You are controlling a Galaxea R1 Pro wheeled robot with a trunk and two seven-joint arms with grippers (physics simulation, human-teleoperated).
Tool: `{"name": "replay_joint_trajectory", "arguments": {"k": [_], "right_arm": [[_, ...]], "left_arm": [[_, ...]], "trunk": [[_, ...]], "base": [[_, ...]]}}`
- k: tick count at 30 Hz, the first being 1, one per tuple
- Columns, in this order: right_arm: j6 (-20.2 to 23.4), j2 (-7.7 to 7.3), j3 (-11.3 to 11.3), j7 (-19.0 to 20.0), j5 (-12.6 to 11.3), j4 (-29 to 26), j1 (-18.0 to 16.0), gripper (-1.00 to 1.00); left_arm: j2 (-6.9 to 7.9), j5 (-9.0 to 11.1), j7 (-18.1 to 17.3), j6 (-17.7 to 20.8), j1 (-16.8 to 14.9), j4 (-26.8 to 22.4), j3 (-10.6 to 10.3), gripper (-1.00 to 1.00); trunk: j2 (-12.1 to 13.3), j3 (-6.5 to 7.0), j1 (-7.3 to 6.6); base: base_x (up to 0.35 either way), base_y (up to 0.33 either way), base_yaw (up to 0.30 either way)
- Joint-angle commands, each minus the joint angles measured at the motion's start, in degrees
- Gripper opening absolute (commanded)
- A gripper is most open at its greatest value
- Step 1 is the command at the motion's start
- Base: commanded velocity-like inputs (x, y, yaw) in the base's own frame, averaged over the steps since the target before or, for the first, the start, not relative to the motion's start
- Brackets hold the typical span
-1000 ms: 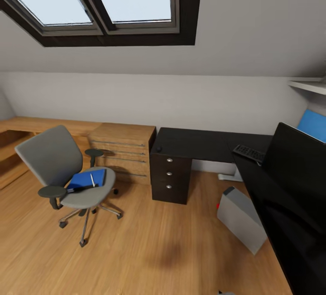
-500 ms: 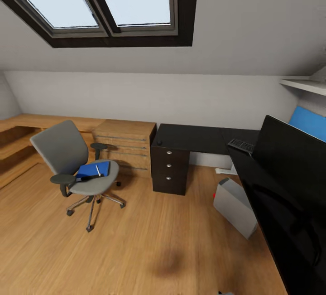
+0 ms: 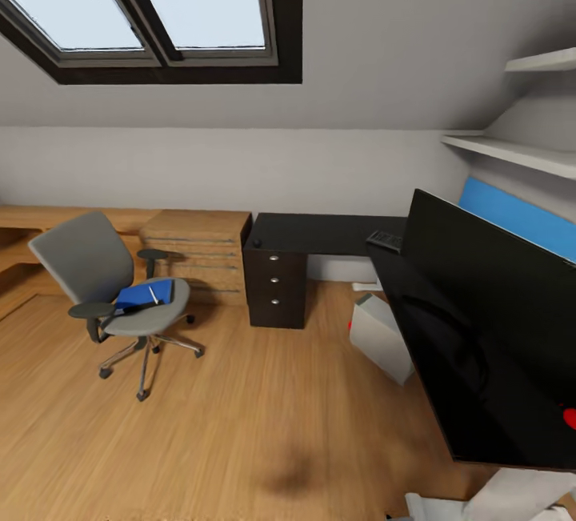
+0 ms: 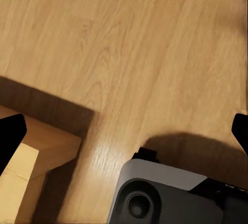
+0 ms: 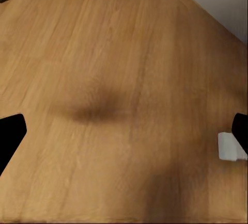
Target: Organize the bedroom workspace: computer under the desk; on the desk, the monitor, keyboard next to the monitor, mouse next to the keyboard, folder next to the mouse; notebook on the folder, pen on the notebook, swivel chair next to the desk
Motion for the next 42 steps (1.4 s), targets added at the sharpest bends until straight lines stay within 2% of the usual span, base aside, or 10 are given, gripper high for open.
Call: {"name": "replay_joint_trajectory", "arguments": {"k": [1,9,25,42], "right_arm": [[-0.13,-0.01,0.26,-0.40,0.24,0.07,-0.06,1.00],[-0.13,-0.01,0.26,-0.44,0.24,0.07,-0.06,1.00],[-0.06,0.07,0.26,-0.45,0.25,0.08,-0.06,1.00],[-0.12,0.13,0.40,-0.34,0.28,0.10,-0.06,1.00]], "left_arm": [[0.05,0.61,0.38,-0.28,-0.04,0.00,-0.47,1.00],[0.05,0.63,0.38,-0.27,-0.04,0.00,-0.47,1.00],[0.12,0.69,0.38,-0.33,-0.04,0.08,-0.47,1.00],[0.21,0.76,0.42,-0.36,-0.01,0.08,-0.19,1.00]], "trunk": [[-0.10,-0.10,-0.01],[-0.10,-0.10,-0.01],[-0.10,-0.10,-0.01],[-0.10,-0.10,-0.01]], "base": [[-0.331,-0.122,-0.263],[-0.304,-0.179,-0.184],[-0.206,-0.281,-0.009],[-0.073,-0.301,-0.015]]}}
